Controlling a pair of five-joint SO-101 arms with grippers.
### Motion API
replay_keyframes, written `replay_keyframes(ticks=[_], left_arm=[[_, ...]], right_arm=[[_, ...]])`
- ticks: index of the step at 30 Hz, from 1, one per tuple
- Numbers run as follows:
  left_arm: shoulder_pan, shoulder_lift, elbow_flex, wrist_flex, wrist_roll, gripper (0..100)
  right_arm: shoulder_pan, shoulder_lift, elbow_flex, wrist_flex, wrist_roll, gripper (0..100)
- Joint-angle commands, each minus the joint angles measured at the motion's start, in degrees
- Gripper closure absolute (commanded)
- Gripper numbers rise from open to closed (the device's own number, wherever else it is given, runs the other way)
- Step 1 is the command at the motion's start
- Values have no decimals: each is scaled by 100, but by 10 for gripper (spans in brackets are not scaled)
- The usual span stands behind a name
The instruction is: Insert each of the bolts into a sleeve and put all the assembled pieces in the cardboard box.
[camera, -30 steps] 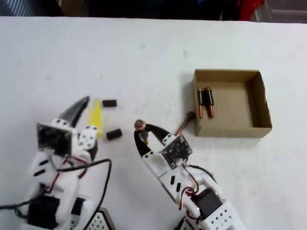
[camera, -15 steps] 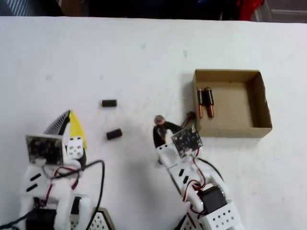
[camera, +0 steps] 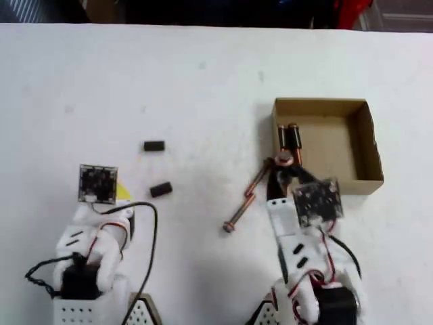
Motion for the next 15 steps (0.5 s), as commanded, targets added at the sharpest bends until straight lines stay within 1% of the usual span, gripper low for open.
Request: replay_keyframes(ticks=[1,5,11,15], left_arm=[[-13,-92,193,18,-9,978],[-48,-92,457,18,-18,978],[-57,-92,774,70,-44,978],[-57,-92,774,404,-44,978]], right_arm=[[382,303,-985,84,316,981],[787,1684,-1662,57,343,981],[1481,4593,-3059,40,343,981],[1815,6519,-4044,40,343,981]])
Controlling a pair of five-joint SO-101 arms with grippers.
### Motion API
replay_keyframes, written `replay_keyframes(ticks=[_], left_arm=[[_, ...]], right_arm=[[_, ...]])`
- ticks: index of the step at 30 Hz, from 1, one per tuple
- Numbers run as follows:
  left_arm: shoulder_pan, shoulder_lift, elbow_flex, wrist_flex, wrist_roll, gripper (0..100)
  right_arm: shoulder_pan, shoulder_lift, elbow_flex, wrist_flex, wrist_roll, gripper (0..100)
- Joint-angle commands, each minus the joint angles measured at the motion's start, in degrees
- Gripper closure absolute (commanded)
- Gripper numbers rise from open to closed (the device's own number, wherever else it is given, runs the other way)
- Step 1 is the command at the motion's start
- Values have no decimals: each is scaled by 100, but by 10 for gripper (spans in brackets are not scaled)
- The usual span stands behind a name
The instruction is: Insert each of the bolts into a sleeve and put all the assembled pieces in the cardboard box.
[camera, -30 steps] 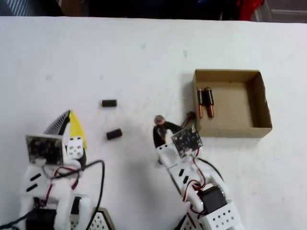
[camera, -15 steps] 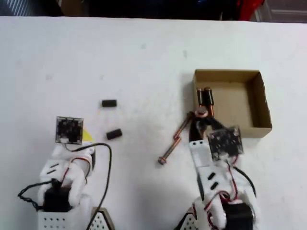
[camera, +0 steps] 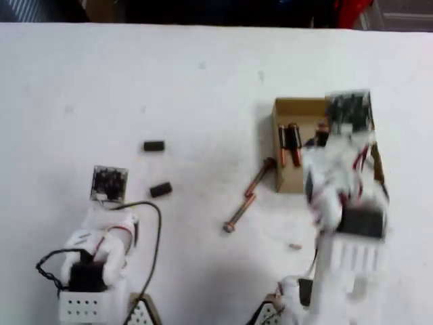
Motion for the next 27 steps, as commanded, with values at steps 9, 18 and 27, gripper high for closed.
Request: replay_keyframes(ticks=[9,18,27], left_arm=[[-13,-57,-9,782,-44,978],[-13,-57,-9,897,-44,977],[-13,-57,-9,897,-44,977]], right_arm=[[470,5270,-3385,4,70,981],[470,7266,-4721,13,70,981],[418,8611,-5890,400,70,981]])
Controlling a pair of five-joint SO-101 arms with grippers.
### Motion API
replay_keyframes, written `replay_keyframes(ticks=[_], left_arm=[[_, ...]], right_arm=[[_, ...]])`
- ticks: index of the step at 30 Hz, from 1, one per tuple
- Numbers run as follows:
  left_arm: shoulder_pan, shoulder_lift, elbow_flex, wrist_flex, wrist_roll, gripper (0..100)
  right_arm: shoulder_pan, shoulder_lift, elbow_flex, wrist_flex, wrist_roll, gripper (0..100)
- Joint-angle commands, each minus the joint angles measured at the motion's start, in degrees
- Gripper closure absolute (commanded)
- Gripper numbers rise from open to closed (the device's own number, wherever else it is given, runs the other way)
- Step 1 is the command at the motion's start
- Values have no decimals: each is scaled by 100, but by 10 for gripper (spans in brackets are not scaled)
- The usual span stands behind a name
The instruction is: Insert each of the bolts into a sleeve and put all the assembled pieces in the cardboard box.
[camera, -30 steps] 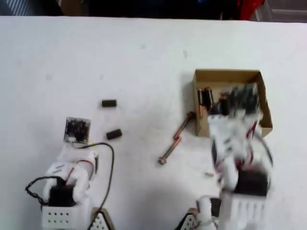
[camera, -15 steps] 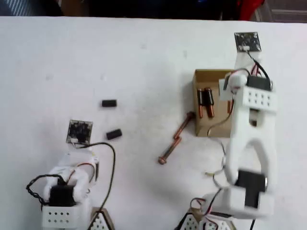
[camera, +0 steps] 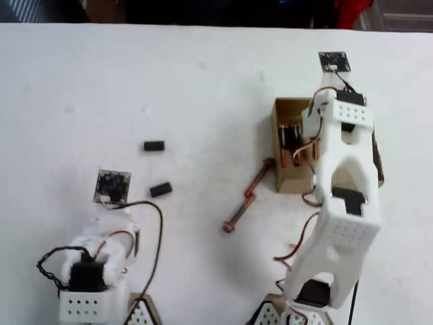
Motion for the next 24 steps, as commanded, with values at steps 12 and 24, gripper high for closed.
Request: replay_keyframes(ticks=[12,24], left_arm=[[-13,-57,-9,53,-44,977],[-22,-57,-9,62,-53,977]], right_arm=[[-400,1367,-2374,1868,378,837],[-760,1358,-5231,3829,360,840]])
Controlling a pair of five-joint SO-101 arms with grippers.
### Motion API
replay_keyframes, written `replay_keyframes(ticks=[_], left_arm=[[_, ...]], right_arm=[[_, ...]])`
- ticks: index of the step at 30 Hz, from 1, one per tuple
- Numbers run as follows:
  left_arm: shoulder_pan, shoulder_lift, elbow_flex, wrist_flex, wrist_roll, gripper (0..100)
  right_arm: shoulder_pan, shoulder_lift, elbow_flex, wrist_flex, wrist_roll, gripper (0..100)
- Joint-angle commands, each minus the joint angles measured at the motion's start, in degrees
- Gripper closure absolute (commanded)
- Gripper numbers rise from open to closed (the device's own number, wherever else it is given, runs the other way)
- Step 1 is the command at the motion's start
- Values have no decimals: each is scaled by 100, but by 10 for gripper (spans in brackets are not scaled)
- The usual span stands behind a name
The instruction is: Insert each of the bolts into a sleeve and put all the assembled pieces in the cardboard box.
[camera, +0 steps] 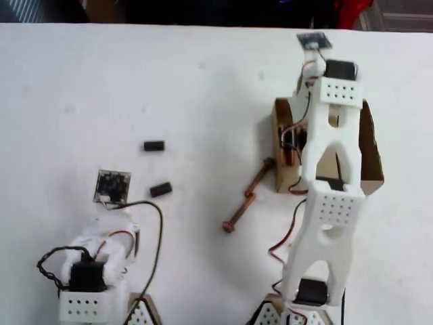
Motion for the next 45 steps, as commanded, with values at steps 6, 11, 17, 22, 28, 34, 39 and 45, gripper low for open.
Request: replay_keyframes(ticks=[6,11,17,22,28,34,39,45], left_arm=[[-48,-57,-9,35,-53,977],[-48,-57,-9,35,-53,977],[-48,-57,-9,35,-53,977],[-48,-57,-9,35,-53,977],[-48,-57,-9,35,-53,977],[-136,-57,-9,53,-53,977],[-655,-57,-9,53,-53,977],[-1429,-57,-9,53,-53,977]], right_arm=[[-470,-119,-1934,646,26,840],[-734,-593,-1916,646,26,840],[-989,-1622,-1908,655,26,840],[-1165,-2677,-1345,655,26,840],[-1587,-4224,334,646,18,840],[-2387,-5420,1837,646,18,840],[-2923,-5868,3226,620,18,840],[-3380,-5886,4484,57,18,840]])
